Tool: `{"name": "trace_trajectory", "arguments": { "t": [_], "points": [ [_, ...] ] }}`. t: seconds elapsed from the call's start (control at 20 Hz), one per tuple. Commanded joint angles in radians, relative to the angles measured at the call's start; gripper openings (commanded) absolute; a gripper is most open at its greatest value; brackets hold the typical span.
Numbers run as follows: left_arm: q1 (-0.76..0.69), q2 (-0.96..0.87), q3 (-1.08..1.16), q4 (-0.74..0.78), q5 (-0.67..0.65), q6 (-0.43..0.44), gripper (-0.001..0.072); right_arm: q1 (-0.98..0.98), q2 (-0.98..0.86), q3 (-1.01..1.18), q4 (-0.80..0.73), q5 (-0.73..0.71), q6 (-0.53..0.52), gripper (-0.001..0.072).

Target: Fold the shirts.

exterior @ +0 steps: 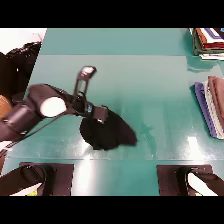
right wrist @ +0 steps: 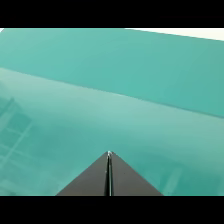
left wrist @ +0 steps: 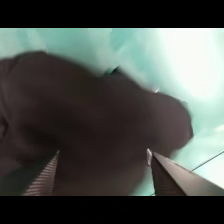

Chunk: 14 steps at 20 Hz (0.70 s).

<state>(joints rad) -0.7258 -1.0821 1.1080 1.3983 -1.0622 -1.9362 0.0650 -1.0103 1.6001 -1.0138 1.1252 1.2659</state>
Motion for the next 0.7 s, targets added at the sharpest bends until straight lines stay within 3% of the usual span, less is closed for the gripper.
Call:
{"name": "trace_trajectory", "arguments": {
  "t": [0.0,0.15,0.3,0.5,0.65],
  "points": [
    [0.023,-0.047,-0.018,0.039,0.029,0.097,0.0641,0.002,0.000,0.001,-0.002,0.029,0.001,0.0012],
    [0.191,-0.050,-0.006,0.011,-0.007,0.195,0.0641,0.002,0.000,0.001,-0.002,0.030,0.001,0.0012],
    [0.311,-0.077,-0.033,-0.188,0.005,0.380,0.0641,0.002,-0.007,0.001,0.000,0.031,0.001,0.0012],
    [0.332,-0.223,-0.095,-0.466,-0.031,0.562,0.0641,0.002,-0.024,-0.001,0.001,0.045,0.001,0.0012],
    [0.331,-0.321,-0.097,-0.526,-0.093,0.583,0.0641,0.002,-0.031,-0.003,-0.002,0.065,0.001,0.0012]
  ]
}}
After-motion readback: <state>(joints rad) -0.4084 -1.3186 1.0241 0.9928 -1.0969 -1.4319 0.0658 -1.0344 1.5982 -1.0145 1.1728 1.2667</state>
